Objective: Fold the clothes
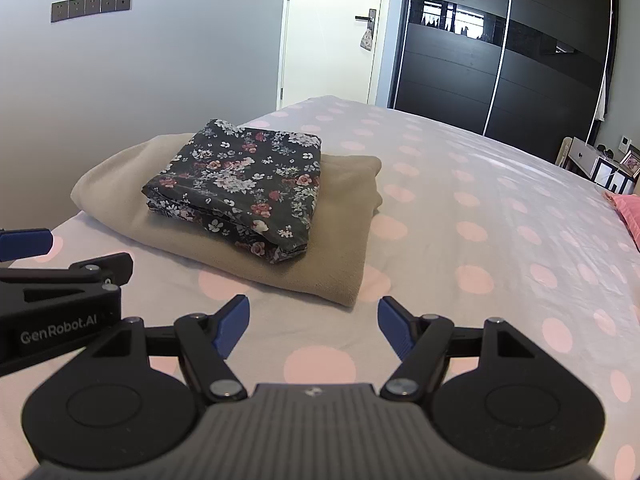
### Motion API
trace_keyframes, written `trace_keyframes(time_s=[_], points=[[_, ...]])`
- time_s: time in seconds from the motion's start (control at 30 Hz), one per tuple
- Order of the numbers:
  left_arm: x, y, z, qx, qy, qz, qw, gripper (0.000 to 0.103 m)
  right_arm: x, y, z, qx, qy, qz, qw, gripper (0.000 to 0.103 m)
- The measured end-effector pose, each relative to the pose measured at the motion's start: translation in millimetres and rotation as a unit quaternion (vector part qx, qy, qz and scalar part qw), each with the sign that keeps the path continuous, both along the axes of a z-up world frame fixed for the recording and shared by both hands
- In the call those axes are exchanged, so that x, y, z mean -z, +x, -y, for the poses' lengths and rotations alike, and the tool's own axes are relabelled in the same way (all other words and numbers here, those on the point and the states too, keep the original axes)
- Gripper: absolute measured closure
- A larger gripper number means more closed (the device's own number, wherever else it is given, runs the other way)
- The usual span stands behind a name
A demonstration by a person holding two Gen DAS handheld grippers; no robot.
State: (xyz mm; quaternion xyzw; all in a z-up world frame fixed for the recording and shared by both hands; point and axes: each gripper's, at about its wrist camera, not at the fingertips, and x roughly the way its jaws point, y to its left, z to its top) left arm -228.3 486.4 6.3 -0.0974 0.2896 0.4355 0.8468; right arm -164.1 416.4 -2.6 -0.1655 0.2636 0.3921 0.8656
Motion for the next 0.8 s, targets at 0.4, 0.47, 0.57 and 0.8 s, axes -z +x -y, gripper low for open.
trace_keyframes(time_s=[0.4, 0.47, 0.57, 0.8], points=[[1.7, 3.7, 0.0, 0.002, 0.001, -0.007, 1.0, 0.032, 2.0, 1.2, 0.5, 0.001, -0.002, -0.001, 1.0, 0.03], [1.8, 4.0, 0.3, 0.002, 0.001, -0.008, 1.0, 0.032, 2.2, 1.6, 0.4, 0.001, -0.003, -0.001, 1.0, 0.03], [1.8, 3.9, -0.1, 0.002, 0.0, -0.008, 1.0, 0.032, 2.7, 2.4, 0.3, 0.0, -0.003, -0.001, 1.0, 0.03], [2.0, 2.2, -1.6, 0.0, 0.001, 0.0, 1.0, 0.031, 2.2, 3.0, -0.2, 0.001, 0.0, -0.002, 1.0, 0.03]])
